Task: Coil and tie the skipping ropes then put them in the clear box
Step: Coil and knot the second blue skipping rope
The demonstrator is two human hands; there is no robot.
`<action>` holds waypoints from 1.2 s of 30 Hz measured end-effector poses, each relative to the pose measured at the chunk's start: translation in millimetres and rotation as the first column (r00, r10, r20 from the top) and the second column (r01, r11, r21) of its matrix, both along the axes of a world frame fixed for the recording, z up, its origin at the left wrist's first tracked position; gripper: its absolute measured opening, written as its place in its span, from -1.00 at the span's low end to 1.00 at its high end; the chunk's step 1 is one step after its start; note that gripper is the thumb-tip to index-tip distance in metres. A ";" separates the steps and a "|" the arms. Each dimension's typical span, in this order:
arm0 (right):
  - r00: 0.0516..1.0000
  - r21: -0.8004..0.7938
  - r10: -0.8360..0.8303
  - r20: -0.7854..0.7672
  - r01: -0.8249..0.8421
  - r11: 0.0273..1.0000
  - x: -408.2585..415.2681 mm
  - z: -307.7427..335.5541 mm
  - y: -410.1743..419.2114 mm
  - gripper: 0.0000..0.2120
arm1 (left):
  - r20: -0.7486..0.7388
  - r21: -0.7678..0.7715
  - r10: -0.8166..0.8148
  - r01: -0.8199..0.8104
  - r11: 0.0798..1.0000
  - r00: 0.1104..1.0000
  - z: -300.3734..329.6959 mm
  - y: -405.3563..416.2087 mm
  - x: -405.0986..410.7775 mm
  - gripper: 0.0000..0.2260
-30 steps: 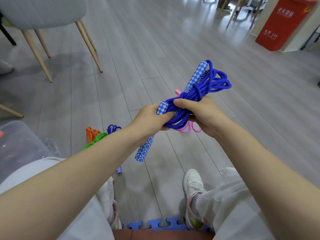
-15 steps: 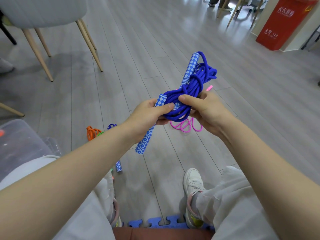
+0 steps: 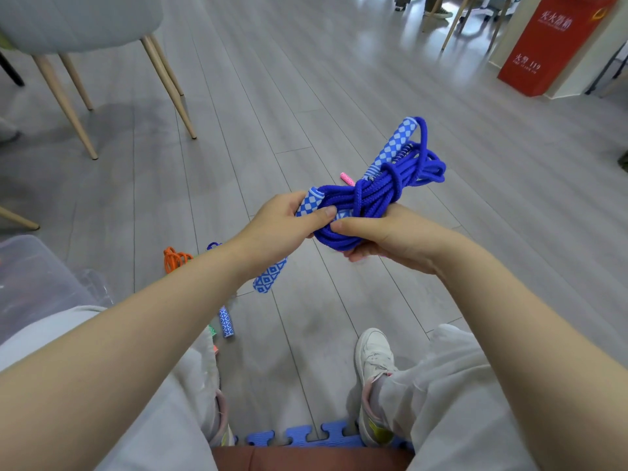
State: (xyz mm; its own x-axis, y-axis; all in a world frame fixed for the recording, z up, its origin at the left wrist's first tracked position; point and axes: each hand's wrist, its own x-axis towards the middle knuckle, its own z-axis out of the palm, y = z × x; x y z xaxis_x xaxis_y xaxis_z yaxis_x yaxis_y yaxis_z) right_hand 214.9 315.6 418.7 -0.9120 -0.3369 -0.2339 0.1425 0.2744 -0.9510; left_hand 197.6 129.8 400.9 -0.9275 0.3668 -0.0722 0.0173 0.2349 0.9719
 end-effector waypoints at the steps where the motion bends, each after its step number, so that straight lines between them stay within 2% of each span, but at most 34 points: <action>1: 1.000 -0.012 0.002 -0.007 -0.002 1.000 0.7 -1.8 -0.2 -0.85 | 0.001 0.009 -0.012 0.012 1.000 1.000 0.1 -1.1 0.5 -0.74; 6: 0.998 -0.062 -0.004 -0.069 -0.001 0.998 0.3 -4.0 -1.1 -0.78 | 0.028 0.116 -0.009 0.005 0.993 1.000 1.0 -5.7 -0.2 -0.68; 8: 0.997 -0.051 0.011 -0.079 -0.015 0.999 -0.9 -2.6 0.2 -0.66 | 0.066 0.175 -0.032 0.020 0.984 0.997 3.3 -7.0 -1.5 -0.62; 10: 0.996 -0.051 0.037 -0.082 -0.041 0.998 -0.6 -1.6 2.5 -0.65 | 0.099 0.212 -0.075 0.052 0.976 0.992 3.4 -8.3 -3.5 -0.56; 14: 0.995 -0.056 0.074 -0.072 -0.079 0.995 1.2 1.3 6.3 -0.71 | 0.146 0.250 -0.136 0.096 0.964 0.980 1.6 -9.8 -6.4 -0.67; 18: 0.991 -0.079 0.118 -0.061 -0.123 0.989 0.7 2.0 7.9 -0.50 | 0.174 0.320 -0.219 0.155 0.935 0.960 4.2 -11.8 -6.9 -0.78; 20: 0.987 -0.153 0.157 -0.041 -0.161 0.975 2.2 3.0 7.7 -0.57 | 0.178 0.371 -0.262 0.182 0.910 0.949 4.2 -12.7 -6.3 -0.77; 23: 0.977 -0.342 0.212 0.018 -0.193 0.920 6.7 6.2 3.9 -0.80 | 0.153 0.438 -0.318 0.224 0.871 0.936 5.2 -11.1 -2.2 -0.75; 27: 0.979 -0.467 0.204 0.014 -0.174 0.867 9.6 7.6 -3.5 -0.86 | 0.087 0.513 -0.272 0.191 0.837 0.958 5.5 -4.0 2.9 -0.77; 30: 0.996 -0.547 0.081 0.040 -0.046 0.836 7.1 4.6 -13.2 -0.88 | 0.066 0.557 -0.209 0.138 0.819 0.976 6.7 -0.5 0.5 -0.76; 33: 1.000 -0.521 -0.017 0.020 0.025 0.853 -2.5 0.8 -19.1 -0.78 | 0.068 0.576 -0.151 0.084 0.813 0.986 6.9 1.8 -1.5 -0.76; 36: 0.996 -0.518 -0.070 0.048 0.085 0.851 -9.7 -1.4 -21.1 -0.72 | 0.086 0.514 -0.068 0.014 0.857 0.994 6.6 1.7 -5.7 -0.75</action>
